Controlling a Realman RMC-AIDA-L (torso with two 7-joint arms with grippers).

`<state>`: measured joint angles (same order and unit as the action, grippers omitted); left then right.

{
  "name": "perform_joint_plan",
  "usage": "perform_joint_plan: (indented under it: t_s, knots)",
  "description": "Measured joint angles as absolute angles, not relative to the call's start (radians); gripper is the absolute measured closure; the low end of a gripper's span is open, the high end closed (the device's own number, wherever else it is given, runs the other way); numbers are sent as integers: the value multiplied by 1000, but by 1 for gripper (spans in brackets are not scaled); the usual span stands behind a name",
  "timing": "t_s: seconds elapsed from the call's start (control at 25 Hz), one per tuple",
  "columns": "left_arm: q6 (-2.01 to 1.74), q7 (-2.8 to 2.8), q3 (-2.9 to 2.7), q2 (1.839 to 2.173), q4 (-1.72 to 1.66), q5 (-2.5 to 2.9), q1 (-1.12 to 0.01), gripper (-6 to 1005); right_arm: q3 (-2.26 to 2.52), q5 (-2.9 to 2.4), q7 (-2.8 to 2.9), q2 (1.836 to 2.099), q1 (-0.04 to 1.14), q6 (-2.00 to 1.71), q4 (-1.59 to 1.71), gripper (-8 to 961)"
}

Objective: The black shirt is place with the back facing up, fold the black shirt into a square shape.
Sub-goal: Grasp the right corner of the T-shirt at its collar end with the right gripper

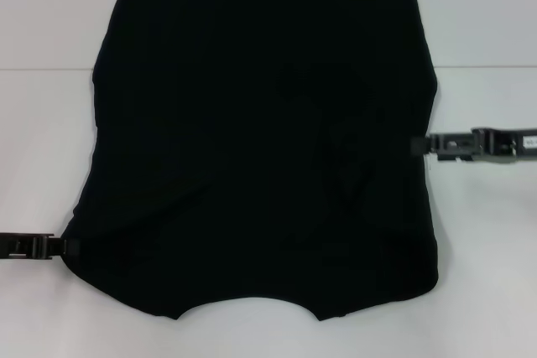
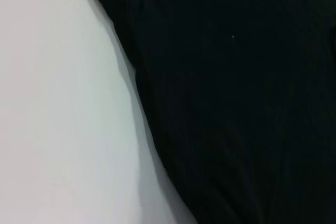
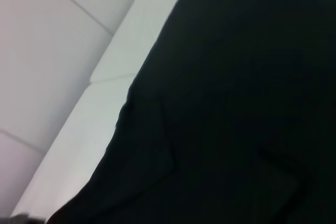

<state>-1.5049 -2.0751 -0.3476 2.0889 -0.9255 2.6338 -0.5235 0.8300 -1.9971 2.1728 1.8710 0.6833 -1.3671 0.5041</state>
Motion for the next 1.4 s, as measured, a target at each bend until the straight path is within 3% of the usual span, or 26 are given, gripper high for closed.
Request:
perform_joint_plan:
  t_s: [0.36, 0.92, 1.24, 1.4]
  knots:
    - [-1501, -2054, -341, 2092, -901, 2621, -516, 944, 829, -2108, 2267, 1851, 627, -1469, 501, 103]
    - [-1498, -2049, -343, 2089, -894, 2622, -521, 944, 836, -2244, 2288, 1908, 669, -1399, 474, 111]
    - [-1497, -2046, -342, 2088, -893, 2622, -524, 943, 835, -2246, 2294, 1914, 662, -1341, 473, 116]
    - [-1497, -2045, -342, 2088, -893, 2622, -524, 943, 835, -2246, 2281, 1920, 657, -1342, 473, 268]
